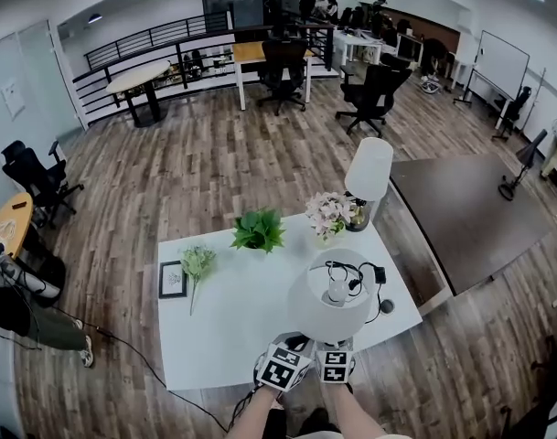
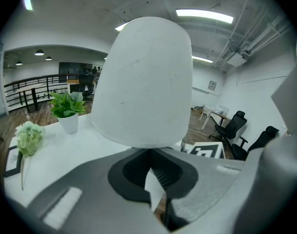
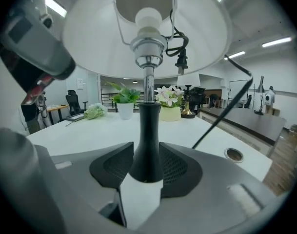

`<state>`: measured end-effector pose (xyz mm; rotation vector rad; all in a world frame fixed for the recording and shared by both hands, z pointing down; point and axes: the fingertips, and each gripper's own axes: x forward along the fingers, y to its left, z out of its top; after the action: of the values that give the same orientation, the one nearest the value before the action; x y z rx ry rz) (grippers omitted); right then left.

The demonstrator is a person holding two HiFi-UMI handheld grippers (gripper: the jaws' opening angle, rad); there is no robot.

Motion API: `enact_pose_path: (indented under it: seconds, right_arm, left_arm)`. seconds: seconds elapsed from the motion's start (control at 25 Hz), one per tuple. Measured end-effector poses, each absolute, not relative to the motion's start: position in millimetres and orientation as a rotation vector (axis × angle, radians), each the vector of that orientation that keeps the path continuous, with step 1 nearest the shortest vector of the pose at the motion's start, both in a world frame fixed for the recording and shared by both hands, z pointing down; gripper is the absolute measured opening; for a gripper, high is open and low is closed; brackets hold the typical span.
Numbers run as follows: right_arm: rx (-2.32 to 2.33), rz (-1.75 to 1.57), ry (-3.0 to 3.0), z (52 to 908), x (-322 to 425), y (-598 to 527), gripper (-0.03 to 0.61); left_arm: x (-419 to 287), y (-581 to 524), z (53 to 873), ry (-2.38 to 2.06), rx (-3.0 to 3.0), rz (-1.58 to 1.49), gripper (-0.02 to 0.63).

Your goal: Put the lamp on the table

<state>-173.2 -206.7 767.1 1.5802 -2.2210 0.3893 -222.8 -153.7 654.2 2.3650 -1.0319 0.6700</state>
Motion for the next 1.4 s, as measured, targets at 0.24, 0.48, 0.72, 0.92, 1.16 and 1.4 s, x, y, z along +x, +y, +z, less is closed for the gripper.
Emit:
enact_pose_path:
  seconds: [0.24,0.48,0.72,0.92,1.16,1.4]
  right_arm:
    - [1.486,0.445,-2.265,762.9,-159.5,-156.0,0.196]
    - [1.456,0.545,-2.303,743.8,-147.0,-103.7,0.187]
    - [1.258,0.493,-2.357,722.8,-136.3,-99.0,0.181]
    - [1.346,0.487,-2.372,681.9,-119.6,-93.0,0.169]
    - [1.345,0.477,-2.434,660.2,-126.9,-77.2,0.144]
    - [1.353,0.452,-2.427,651.2,-121.1,-73.4,0.075]
  left_arm:
    - [-226.2,-145.6,645.9,-1.146,2.289,0.593,0.0]
    - [-232.0,-103.8,653.6,-1.208,2.238,0.586,0.0]
    - [-225.6,-94.1,642.3,-1.302,2.196,0.513,0.0]
    - [-203.4,-73.4,611.9,-1.385,2.205,0.419,0.0]
    - [-188.6,-47.8,621.1,-1.403,2.212,0.475,0.0]
    - [-181.2,-33.2,614.2,-1.399,2.222,0.456,0.0]
